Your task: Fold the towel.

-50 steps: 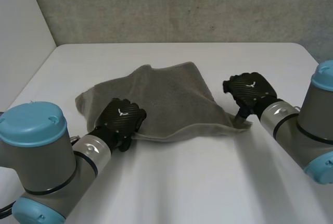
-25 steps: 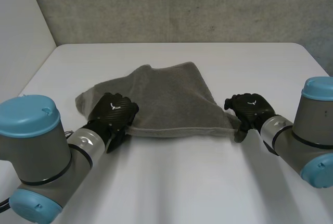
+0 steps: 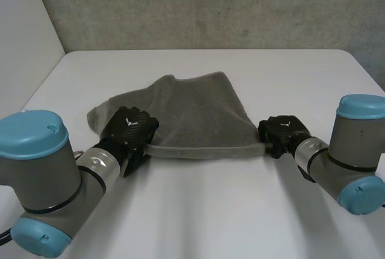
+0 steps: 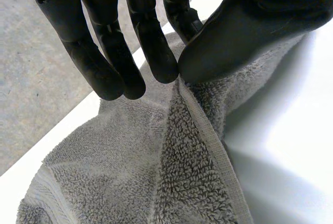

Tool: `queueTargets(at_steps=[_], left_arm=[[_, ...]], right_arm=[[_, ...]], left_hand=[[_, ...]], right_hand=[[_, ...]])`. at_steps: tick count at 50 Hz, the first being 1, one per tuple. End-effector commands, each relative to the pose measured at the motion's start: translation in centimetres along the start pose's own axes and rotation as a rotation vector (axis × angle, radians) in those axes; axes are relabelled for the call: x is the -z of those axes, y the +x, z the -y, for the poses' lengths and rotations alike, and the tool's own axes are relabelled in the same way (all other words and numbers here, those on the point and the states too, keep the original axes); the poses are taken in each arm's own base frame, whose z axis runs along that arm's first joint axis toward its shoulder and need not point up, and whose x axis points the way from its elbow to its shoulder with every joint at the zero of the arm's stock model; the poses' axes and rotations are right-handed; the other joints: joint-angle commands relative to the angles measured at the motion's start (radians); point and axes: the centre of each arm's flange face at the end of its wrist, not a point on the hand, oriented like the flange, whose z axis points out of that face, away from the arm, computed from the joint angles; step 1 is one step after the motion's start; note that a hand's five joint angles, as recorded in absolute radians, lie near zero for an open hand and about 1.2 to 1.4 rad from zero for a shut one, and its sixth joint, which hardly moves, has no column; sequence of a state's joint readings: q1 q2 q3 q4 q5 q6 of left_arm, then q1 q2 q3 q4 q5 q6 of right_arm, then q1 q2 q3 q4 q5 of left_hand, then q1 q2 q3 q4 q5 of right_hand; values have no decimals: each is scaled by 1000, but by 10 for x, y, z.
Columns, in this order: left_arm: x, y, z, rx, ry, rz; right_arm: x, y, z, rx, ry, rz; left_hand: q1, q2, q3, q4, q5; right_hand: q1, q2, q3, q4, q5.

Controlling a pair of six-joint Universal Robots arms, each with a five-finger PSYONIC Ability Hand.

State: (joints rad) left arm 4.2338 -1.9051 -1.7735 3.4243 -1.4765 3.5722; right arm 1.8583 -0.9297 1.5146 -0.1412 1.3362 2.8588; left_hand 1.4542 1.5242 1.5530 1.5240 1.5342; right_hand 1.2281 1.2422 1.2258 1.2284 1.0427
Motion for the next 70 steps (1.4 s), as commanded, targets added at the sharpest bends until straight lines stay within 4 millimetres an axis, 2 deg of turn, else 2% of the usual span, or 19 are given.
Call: queueTargets(at_steps=[1,2,4,5,7,8,11,15,23,27,34,38,47,54,58,63,70], left_arm=[[-2,-1,1,7,30,18],[-2,-1,1,7,30,18],[-3,-2,0,7,32,20],[-3,-2,0,7,32,20],[-7,1,-4,15,38,13],[-7,1,-4,15,38,13],[-14,4,-12,37,32,11],[-22,6,-21,59,14,8],[-38,8,-34,54,-16,29],[-39,7,-37,56,-32,44],[-33,8,-37,63,-44,47],[-29,12,-38,74,-50,35],[-6,25,-7,157,36,-10],[12,32,-10,177,-21,-45],[23,39,-13,173,-71,-68],[22,39,-14,169,-71,-69],[6,39,-19,166,-58,-59]], right_arm=[[-5,11,8,-44,43,-41],[-5,11,8,-44,43,-41],[8,20,37,-107,145,-73],[8,20,37,-108,146,-73],[23,28,57,-175,221,-89],[23,28,57,-175,222,-89],[31,38,64,-213,257,-110],[36,50,65,-226,264,-139],[37,57,66,-229,270,-158],[41,58,71,-227,286,-166],[49,68,78,-230,316,-204],[50,66,78,-222,317,-202],[50,59,73,-222,304,-187],[45,66,71,-209,318,-209],[42,78,69,-206,331,-256],[43,88,67,-213,328,-286],[41,82,63,-215,311,-266]], left_hand=[[-58,-128,-157,-128,-312],[-58,-128,-157,-128,-312],[-58,-128,-157,-128,-312],[-58,-128,-157,-128,-312],[-276,-346,-375,-346,-531],[-278,-348,-377,-347,-532],[-465,-535,-564,-534,-719],[-580,-650,-679,-650,-834],[-574,-644,-673,-644,-829],[-574,-644,-673,-644,-829],[-571,-641,-670,-641,-826],[-571,-641,-670,-641,-826],[-627,-697,-726,-697,-881],[-630,-700,-729,-700,-885],[-627,-697,-726,-697,-882],[-630,-700,-729,-700,-885],[-642,-712,-741,-712,-896]], right_hand=[[168,154,170,168,179],[168,154,170,168,179],[168,154,170,168,179],[168,154,170,168,179],[168,154,170,168,179],[168,154,170,168,179],[168,154,170,168,179],[168,154,170,168,179],[168,154,170,168,179],[168,154,170,168,179],[168,154,170,168,179],[168,154,170,168,179],[168,154,170,168,179],[168,154,170,168,179],[168,154,170,168,179],[168,154,170,168,179],[168,154,170,168,179]])
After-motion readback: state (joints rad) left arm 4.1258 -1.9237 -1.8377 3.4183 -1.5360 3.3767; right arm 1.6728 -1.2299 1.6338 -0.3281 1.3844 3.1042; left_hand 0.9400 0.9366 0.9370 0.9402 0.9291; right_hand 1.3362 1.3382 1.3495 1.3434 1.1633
